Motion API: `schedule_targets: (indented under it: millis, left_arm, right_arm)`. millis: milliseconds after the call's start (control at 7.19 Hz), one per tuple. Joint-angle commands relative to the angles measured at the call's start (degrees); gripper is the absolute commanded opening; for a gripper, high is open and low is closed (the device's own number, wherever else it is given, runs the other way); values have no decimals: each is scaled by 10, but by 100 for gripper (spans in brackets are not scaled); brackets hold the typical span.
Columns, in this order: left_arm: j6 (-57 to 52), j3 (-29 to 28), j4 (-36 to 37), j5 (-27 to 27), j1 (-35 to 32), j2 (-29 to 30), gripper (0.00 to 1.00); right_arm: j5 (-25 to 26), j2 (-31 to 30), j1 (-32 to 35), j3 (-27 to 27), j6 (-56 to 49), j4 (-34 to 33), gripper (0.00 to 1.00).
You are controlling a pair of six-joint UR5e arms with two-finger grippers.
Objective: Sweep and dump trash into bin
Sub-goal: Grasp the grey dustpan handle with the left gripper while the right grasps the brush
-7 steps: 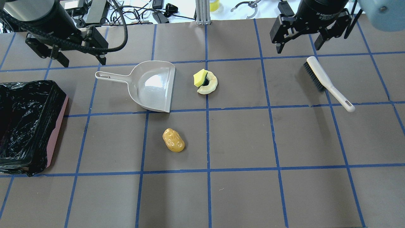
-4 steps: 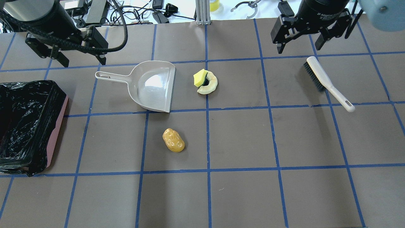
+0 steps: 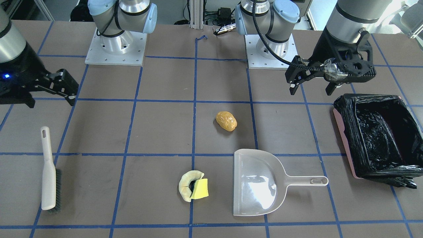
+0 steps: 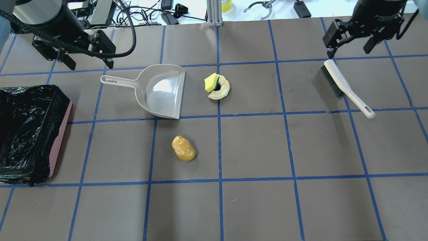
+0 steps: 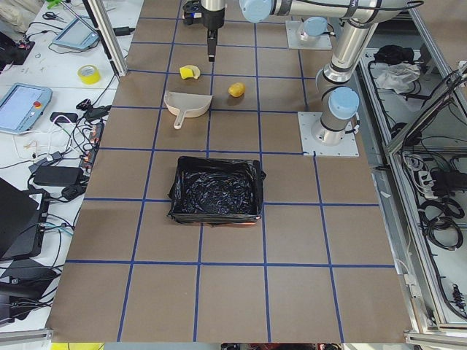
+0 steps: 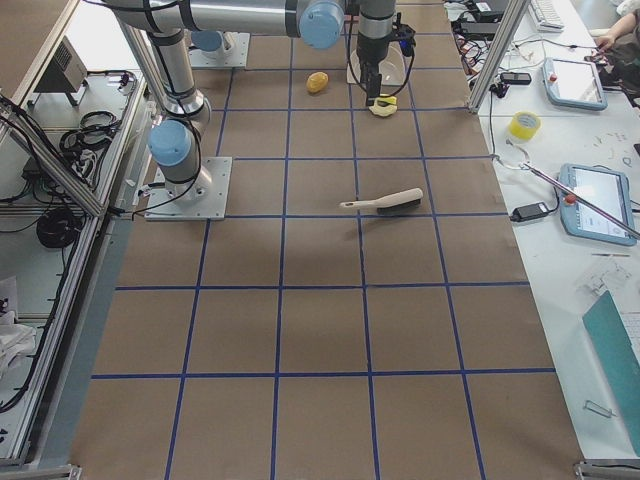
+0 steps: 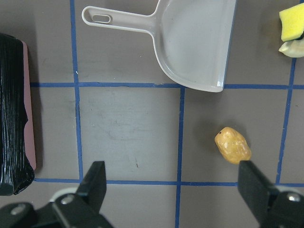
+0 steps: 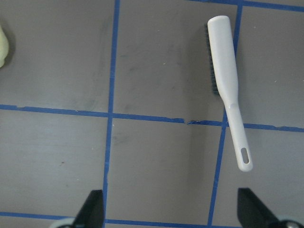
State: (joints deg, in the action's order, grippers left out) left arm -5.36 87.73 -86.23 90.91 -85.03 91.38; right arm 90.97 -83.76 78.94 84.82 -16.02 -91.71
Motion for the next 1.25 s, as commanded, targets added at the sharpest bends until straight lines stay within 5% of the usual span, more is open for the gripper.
schedule_targets:
  millis: [0,417,695,1112]
  left_arm:
    - [-57,60,82,-5,15,36,100]
    - [-324,82,186,1,16,130,100]
    - [-581,72,203,14,20,165,100]
    - [-887,63,254,26,30,226,95]
  right_arm:
    - [3,22,-47,70,-91,-128,100]
    - [3,33,-104,189,-222,-292,100]
    - [-4,70,-119,220,-309,-363,100]
    - [3,119,-128,223,-387,-364,97]
